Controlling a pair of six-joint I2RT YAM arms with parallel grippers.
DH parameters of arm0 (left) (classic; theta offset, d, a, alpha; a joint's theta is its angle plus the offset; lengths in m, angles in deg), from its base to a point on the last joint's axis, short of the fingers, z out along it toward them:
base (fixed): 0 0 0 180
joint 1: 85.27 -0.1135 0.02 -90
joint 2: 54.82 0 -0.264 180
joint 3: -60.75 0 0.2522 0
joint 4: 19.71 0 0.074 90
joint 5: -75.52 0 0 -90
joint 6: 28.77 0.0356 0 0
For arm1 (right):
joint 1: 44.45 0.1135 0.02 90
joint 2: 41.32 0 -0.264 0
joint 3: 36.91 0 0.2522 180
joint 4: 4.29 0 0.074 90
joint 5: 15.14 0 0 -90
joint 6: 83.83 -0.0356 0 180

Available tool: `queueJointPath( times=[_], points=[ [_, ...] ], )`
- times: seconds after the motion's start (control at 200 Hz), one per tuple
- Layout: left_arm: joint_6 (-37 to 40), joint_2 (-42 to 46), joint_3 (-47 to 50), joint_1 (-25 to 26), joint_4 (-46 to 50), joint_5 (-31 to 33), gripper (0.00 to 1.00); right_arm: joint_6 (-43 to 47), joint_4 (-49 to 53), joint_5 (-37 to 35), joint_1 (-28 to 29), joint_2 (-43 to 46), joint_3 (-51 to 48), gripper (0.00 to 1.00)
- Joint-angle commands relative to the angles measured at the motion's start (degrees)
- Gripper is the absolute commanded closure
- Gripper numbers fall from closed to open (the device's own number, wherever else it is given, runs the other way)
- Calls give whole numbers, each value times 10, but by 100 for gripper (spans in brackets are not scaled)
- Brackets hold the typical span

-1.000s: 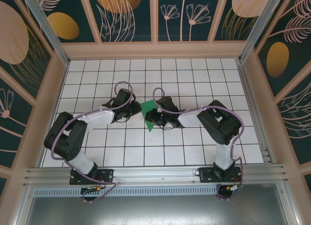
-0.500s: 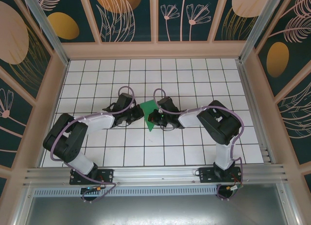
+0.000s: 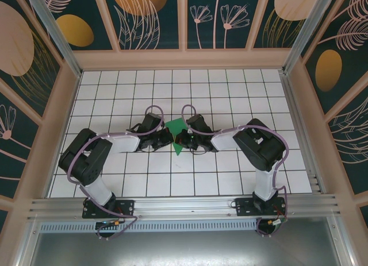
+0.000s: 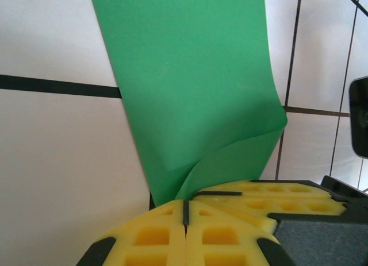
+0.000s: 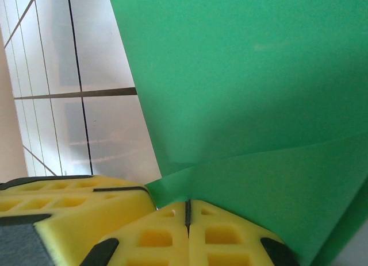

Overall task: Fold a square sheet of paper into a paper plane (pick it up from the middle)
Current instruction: Third fold the triangle at the center of the table.

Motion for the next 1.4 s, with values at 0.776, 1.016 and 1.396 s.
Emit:
queueJointPath(
  times=[0.776, 1.016, 1.396],
  points=[
    [50, -64, -26, 6, 49, 32, 100, 39, 40, 8, -39, 67, -18, 100],
    [88, -68, -42, 7, 62, 26, 100, 81, 78, 10, -59, 41, 10, 100],
    [119, -87, -65, 9, 59, -5, 100, 67, 119, -11, -61, 40, 2, 100]
  ],
)
